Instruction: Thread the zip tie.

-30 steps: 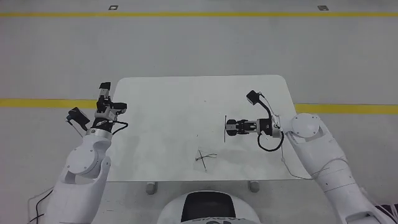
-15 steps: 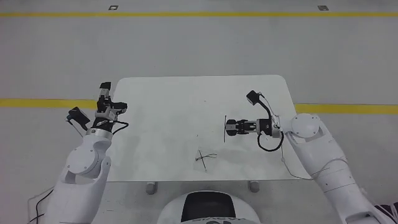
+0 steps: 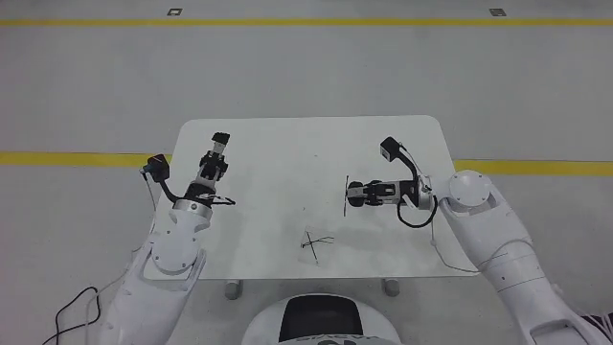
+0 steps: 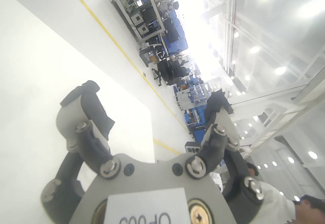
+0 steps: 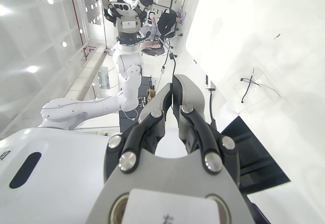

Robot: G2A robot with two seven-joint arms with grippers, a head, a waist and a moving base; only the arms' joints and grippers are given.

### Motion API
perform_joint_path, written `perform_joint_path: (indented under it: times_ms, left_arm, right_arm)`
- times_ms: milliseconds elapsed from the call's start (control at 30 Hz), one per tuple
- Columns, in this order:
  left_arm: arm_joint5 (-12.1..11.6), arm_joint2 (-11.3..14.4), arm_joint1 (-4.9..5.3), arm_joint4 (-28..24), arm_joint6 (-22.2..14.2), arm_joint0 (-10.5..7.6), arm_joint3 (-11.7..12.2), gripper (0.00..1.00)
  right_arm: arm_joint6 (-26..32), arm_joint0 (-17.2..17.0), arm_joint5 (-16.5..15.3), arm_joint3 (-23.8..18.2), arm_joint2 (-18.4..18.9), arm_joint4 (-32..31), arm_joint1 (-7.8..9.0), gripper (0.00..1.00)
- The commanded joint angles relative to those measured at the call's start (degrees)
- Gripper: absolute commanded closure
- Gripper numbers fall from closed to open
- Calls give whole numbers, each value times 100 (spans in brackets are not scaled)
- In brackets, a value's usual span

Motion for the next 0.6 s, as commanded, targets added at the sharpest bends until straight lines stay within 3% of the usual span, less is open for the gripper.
perform_joint_path:
  times_ms: [0, 133, 233, 300, 500, 567]
  left_arm:
    - [-9, 11, 1, 80, -9, -11, 13, 0]
    - [-164, 259, 22, 1232, -1, 15, -28, 0]
    - [-17, 490, 41, 2389, 54, 19, -56, 0]
    - [-94, 627, 59, 3034, 8, 24, -24, 0]
    - [-112, 630, 61, 3087, 7, 15, -25, 0]
    - [-252, 650, 72, 3519, 205, 22, -11, 0]
  right_arm:
    - [0, 0, 0, 0, 0, 0, 0, 100]
    - [-276, -36, 222, -73, -148, 28, -29, 100]
    - [-332, 9, 388, -3, -229, 264, -56, 100]
    - [-365, 56, 499, 73, -270, 411, -74, 100]
    - [-365, 56, 499, 73, -270, 411, -74, 100]
    - [-365, 56, 499, 73, -270, 411, -74, 100]
